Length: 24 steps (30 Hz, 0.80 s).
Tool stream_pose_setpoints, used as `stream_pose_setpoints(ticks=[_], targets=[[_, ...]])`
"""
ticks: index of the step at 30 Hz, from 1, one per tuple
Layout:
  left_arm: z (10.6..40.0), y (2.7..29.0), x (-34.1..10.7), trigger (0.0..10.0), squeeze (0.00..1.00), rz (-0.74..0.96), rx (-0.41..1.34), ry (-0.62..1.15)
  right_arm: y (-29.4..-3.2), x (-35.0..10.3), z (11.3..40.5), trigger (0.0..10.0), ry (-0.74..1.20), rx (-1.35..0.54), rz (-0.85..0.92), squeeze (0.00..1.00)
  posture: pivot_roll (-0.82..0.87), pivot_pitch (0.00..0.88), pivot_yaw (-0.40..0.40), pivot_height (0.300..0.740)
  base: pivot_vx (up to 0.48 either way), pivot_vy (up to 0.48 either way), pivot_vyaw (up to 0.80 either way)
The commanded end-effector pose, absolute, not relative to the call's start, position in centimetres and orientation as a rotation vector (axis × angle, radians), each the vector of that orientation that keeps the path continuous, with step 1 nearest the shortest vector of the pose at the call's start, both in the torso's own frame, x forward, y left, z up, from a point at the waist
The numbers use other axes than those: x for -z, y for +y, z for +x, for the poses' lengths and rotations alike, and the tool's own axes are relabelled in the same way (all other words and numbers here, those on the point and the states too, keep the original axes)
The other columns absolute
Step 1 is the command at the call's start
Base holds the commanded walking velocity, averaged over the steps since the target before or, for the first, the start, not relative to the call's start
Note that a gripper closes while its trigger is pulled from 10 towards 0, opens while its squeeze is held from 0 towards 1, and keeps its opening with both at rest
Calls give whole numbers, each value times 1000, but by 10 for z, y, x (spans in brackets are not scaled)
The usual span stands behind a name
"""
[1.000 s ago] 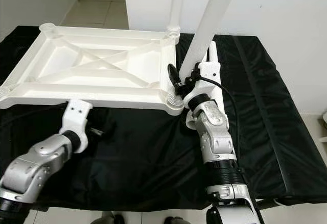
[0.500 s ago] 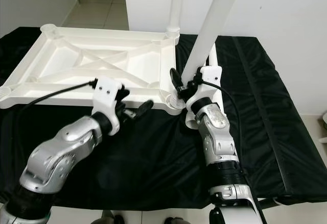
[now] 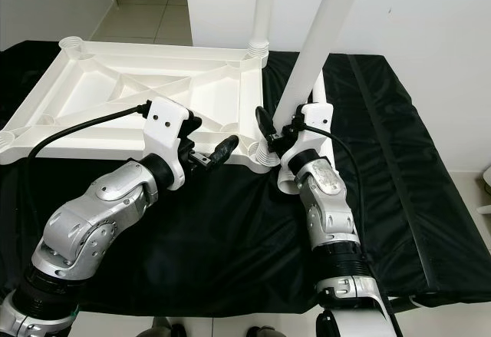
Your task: Building children table
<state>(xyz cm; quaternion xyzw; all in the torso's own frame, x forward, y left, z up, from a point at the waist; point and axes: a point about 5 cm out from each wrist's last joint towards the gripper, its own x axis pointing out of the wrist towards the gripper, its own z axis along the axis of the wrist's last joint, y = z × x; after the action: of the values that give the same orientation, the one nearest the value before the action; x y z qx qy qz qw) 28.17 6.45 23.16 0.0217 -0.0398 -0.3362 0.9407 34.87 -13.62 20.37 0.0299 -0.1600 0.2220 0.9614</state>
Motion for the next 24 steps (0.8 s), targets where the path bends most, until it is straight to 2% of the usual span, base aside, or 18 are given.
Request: stream_pose_setpoints(ticks=[1, 6, 24], targets=[[275, 58, -233, 10000, 0, 66, 796, -84, -126, -192, 350, 10000, -261, -496, 52, 0, -7, 127, -1, 740, 0, 0, 0], [275, 58, -234, 10000, 0, 67, 789, -91, -121, -183, 355, 10000, -209, -508, 1, 0, 0, 129, -8, 740, 0, 0, 0], [276, 62, -238, 10000, 0, 64, 766, -104, -125, -178, 361, 10000, -199, -487, 18, 0, 9, 128, -26, 740, 0, 0, 0]])
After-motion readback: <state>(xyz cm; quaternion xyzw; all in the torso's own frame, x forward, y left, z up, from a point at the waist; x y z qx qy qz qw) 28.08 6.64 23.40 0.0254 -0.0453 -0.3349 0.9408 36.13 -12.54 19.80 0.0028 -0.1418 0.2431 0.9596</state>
